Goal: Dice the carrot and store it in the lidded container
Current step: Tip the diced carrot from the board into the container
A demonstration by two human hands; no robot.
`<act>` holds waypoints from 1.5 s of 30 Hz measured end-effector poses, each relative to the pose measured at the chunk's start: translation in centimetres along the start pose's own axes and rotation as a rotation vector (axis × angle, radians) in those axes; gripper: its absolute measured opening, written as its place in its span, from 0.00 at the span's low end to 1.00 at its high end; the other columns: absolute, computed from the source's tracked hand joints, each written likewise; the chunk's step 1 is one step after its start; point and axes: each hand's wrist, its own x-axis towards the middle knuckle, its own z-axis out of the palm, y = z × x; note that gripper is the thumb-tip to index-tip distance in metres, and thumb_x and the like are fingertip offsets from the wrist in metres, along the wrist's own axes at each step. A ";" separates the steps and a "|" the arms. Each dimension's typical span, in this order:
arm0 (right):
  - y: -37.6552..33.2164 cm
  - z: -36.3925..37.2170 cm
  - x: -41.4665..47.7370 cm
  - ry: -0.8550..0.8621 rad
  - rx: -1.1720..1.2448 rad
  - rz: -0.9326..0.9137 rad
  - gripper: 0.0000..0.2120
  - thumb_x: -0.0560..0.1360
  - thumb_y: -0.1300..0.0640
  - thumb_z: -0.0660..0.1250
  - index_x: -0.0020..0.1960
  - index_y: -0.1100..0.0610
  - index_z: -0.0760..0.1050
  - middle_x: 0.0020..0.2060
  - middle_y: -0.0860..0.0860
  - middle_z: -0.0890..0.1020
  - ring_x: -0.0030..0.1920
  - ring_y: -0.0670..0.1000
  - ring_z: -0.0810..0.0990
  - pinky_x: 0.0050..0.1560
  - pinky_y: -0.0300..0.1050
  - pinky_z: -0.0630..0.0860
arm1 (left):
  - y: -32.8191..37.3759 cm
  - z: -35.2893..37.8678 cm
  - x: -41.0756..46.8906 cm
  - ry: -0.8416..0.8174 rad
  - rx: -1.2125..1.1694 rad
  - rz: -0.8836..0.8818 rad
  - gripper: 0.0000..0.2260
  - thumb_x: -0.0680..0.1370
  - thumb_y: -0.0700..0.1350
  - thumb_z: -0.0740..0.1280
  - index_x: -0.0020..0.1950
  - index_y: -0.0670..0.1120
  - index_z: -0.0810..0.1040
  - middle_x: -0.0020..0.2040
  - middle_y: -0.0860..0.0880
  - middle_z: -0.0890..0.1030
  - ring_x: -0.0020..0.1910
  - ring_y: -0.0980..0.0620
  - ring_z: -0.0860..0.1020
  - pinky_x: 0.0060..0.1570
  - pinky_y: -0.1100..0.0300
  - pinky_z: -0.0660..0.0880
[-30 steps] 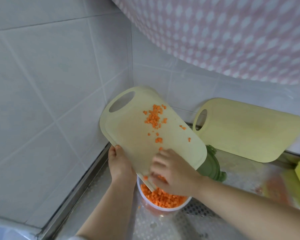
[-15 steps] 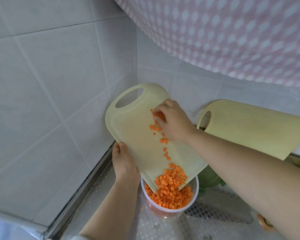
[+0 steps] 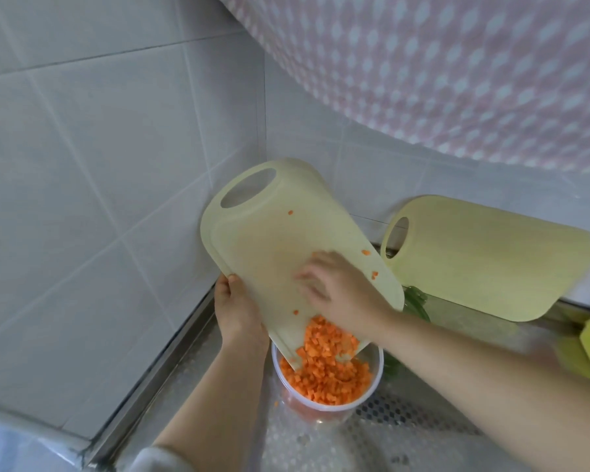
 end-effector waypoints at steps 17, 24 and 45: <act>-0.4 1.8 -1.9 -0.327 -0.090 -0.057 0.11 0.78 0.56 0.61 0.47 0.59 0.81 0.46 0.53 0.78 0.51 0.51 0.73 0.54 0.47 0.71 | 0.6 -0.2 -0.8 0.006 0.020 0.011 0.12 0.82 0.44 0.54 0.60 0.48 0.75 0.45 0.52 0.78 0.40 0.53 0.76 0.42 0.60 0.74; -0.7 0.4 -5.2 -0.363 -0.070 -0.050 0.11 0.80 0.57 0.59 0.55 0.58 0.79 0.51 0.51 0.78 0.54 0.49 0.73 0.56 0.47 0.72 | 1.6 0.5 -0.5 -0.008 0.039 0.077 0.11 0.82 0.46 0.53 0.55 0.49 0.75 0.42 0.53 0.77 0.39 0.53 0.75 0.40 0.60 0.73; 1.5 -1.9 -5.6 -0.171 0.101 0.241 0.10 0.78 0.59 0.64 0.56 0.53 0.80 0.49 0.44 0.81 0.47 0.37 0.77 0.52 0.29 0.72 | 3.1 0.2 -1.6 0.026 -0.002 0.158 0.12 0.83 0.47 0.53 0.45 0.55 0.74 0.40 0.57 0.76 0.37 0.58 0.74 0.38 0.63 0.72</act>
